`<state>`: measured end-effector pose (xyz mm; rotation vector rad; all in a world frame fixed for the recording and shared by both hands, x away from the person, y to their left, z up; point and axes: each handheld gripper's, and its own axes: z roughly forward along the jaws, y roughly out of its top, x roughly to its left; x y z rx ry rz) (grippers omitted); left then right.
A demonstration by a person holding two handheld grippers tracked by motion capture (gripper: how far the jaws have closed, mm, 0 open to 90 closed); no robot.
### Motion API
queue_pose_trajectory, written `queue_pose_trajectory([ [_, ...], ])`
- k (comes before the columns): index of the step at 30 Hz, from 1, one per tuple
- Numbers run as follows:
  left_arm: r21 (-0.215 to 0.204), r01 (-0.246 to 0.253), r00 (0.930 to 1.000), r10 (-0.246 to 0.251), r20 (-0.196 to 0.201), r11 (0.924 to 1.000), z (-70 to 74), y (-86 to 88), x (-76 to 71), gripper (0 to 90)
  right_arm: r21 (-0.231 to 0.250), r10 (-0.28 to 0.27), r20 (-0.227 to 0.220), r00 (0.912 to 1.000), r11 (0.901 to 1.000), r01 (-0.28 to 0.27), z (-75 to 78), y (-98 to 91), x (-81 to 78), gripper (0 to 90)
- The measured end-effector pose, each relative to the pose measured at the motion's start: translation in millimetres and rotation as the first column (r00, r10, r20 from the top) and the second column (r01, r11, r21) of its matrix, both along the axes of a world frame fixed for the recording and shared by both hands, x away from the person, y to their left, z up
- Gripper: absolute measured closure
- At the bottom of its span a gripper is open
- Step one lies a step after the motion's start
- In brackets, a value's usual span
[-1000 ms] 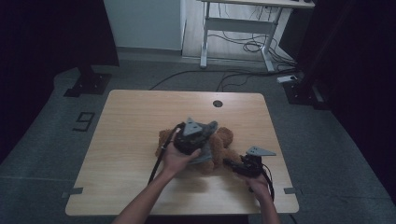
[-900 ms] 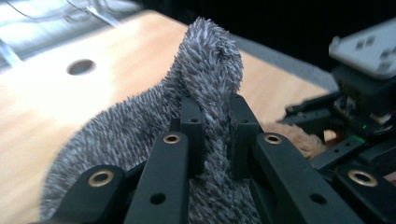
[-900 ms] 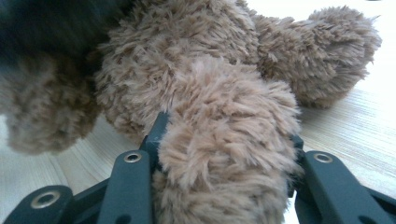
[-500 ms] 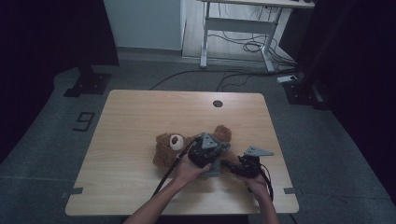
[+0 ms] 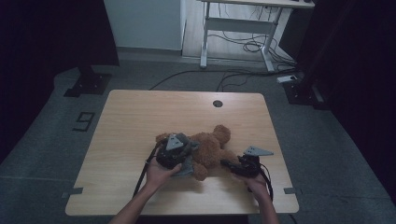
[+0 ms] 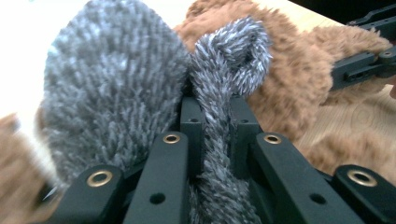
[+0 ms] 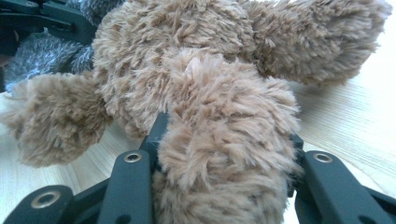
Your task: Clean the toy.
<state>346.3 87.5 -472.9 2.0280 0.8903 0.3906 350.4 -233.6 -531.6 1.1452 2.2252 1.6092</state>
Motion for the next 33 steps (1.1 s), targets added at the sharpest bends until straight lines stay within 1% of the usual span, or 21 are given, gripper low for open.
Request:
queue_pose_trajectory([
  [2,0.008,-0.003,0.9999,0.003,0.012,1.0,1.3,7.2,-4.4,79.4,0.003,0.001,-0.003,1.0,1.0,-0.001,-0.3,0.6,0.1,54.2],
  [4,0.008,-0.009,0.9997,0.009,0.025,0.9999,3.6,13.6,-7.5,79.4,0.004,0.0,-0.006,1.0,1.0,0.0,-0.3,0.1,0.1,54.2],
  [6,-0.013,-0.025,0.9993,0.026,0.029,0.9996,6.4,23.5,-9.2,79.3,0.004,-0.001,-0.004,1.0,1.0,0.001,-0.1,-0.3,0.0,54.1],
  [8,-0.032,-0.055,0.9978,0.056,0.037,0.998,9.1,35.0,-10.0,79.2,0.006,-0.002,-0.006,1.0,1.0,0.002,-0.2,-0.2,0.1,54.1],
  [10,-0.048,-0.103,0.9934,0.105,0.047,0.9936,11.2,49.5,-8.1,79.0,0.009,-0.002,-0.01,1.0,1.0,0.002,-0.6,0.1,0.4,54.0],
  [11,-0.048,-0.123,0.991,0.125,0.048,0.9913,11.3,54.2,-6.9,79.1,0.011,-0.001,-0.013,0.9999,0.9999,0.001,-0.7,0.0,0.6,54.1],
  [12,-0.038,-0.149,0.9871,0.151,0.052,0.9881,10.6,60.4,-4.6,79.1,0.011,-0.002,-0.014,0.9999,0.9999,0.002,-0.9,-0.1,0.9,54.1],
  [13,-0.029,-0.175,0.9833,0.176,0.047,0.9842,8.2,66.4,-1.6,79.2,0.012,-0.003,-0.015,0.9999,0.9999,0.003,-0.9,-0.2,0.9,54.0],
  [15,-0.036,-0.202,0.9794,0.202,0.0,0.9788,-2.4,77.6,6.0,79.2,0.012,-0.002,-0.015,0.9999,0.9999,0.002,-1.1,0.1,0.8,54.0],
  [16,-0.037,-0.209,0.9779,0.209,-0.009,0.9772,-6.1,80.6,7.8,79.2,0.011,0.0,-0.014,0.9999,0.9999,0.0,-1.1,0.8,0.6,54.1],
  [18,-0.025,-0.236,0.9717,0.235,-0.022,0.9715,-14.4,86.2,11.9,79.2,0.01,0.001,-0.01,1.0,0.9999,-0.001,-1.6,2.0,0.9,54.0],
  [19,-0.019,-0.253,0.9669,0.252,-0.041,0.9673,-20.3,90.5,15.3,79.2,0.008,0.0,-0.011,0.9999,1.0,0.0,-1.6,1.9,1.1,54.1],
  [22,-0.002,-0.267,0.9604,0.266,-0.083,0.9637,-32.5,95.1,19.8,79.3,0.008,-0.003,-0.016,0.9999,1.0,0.003,-1.8,1.9,1.0,54.1],
  [23,-0.004,-0.266,0.9587,0.264,-0.105,0.9639,-38.5,97.2,20.4,79.3,0.003,-0.002,-0.016,0.9999,1.0,0.002,-1.8,2.4,0.7,54.1],
  [24,-0.006,-0.268,0.9572,0.266,-0.115,0.9634,-41.6,97.7,20.4,79.3,-0.008,0.002,-0.016,0.9999,1.0,-0.002,-1.9,2.9,0.4,54.0],
  [26,0.001,-0.266,0.9546,0.263,-0.139,0.9641,-48.6,98.0,20.7,79.3,-0.015,0.007,-0.021,0.9998,0.9999,-0.008,-3.0,4.4,0.4,54.0],
  [27,-0.008,-0.265,0.9519,0.26,-0.162,0.9642,-52.9,96.7,21.5,79.2,-0.021,0.01,-0.025,0.9996,0.9997,-0.01,-3.9,5.6,0.5,53.9],
  [28,-0.02,-0.262,0.9516,0.255,-0.172,0.9649,-54.5,95.7,21.9,79.3,-0.028,0.011,-0.026,0.9996,0.9995,-0.012,-4.9,7.2,0.9,53.9],
  [30,-0.038,-0.259,0.9521,0.248,-0.179,0.9652,-54.9,93.3,23.5,79.4,-0.036,0.005,-0.028,0.9996,0.9993,-0.006,-5.3,8.9,1.1,53.9],
  [33,-0.039,-0.258,0.9527,0.248,-0.176,0.9653,-54.1,87.6,28.4,79.5,-0.048,-0.01,-0.023,0.9997,0.9988,0.009,-5.0,9.3,1.8,53.9],
])
